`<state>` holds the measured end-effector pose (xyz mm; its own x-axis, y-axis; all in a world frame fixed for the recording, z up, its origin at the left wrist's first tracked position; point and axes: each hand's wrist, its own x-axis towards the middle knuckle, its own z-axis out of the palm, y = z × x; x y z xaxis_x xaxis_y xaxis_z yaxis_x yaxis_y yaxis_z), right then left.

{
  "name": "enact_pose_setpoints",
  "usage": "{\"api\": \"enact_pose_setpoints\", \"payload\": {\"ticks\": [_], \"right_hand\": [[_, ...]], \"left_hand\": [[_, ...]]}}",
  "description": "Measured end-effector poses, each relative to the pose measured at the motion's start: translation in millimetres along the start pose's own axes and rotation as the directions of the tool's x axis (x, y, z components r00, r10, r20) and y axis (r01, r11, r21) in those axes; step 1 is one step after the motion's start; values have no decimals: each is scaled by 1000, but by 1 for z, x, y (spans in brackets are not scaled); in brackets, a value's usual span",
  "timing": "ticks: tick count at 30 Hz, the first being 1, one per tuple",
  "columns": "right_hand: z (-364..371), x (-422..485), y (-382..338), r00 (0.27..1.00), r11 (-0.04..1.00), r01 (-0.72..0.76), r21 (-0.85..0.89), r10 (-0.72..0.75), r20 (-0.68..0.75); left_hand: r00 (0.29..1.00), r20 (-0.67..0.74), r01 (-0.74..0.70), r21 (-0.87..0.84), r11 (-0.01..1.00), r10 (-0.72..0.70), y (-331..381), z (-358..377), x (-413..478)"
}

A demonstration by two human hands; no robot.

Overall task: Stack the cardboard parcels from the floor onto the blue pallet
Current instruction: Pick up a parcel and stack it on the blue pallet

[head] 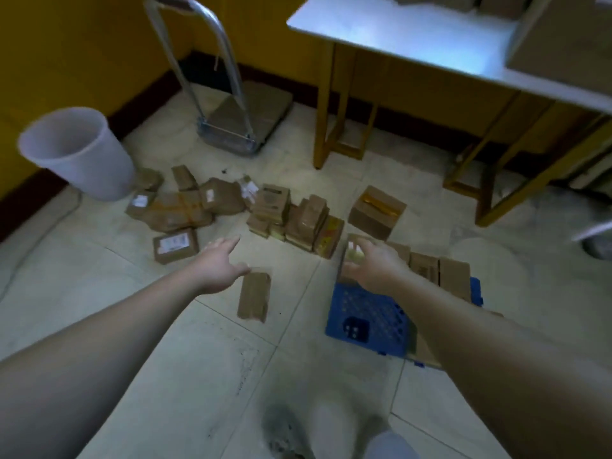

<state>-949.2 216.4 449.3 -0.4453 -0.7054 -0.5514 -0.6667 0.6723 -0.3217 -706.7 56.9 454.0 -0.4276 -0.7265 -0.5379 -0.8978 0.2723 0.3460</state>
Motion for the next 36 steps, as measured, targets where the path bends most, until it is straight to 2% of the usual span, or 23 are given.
{"api": "enact_pose_setpoints", "payload": {"ticks": [8,17,27,32,36], "right_hand": [[-41,19,-160,974,974,220,-59,-222,-33],[-70,103,-281,959,956,284,-69,-284,8],[-31,188,-439,979,977,200,-73,-201,-17],[20,222,-515,993,994,107,11,-107,50],[45,247,-544,996,997,26,78,-32,80]], "left_hand": [[977,-179,80,-192,978,-115,-99,-122,-9],[929,-313,131,-216,968,-196,-167,-229,30],[959,-245,90,-221,971,-144,-282,-320,129],[988,-121,71,-177,982,-93,-350,-367,187],[997,-43,63,-120,991,-69,-377,-399,239]]}}
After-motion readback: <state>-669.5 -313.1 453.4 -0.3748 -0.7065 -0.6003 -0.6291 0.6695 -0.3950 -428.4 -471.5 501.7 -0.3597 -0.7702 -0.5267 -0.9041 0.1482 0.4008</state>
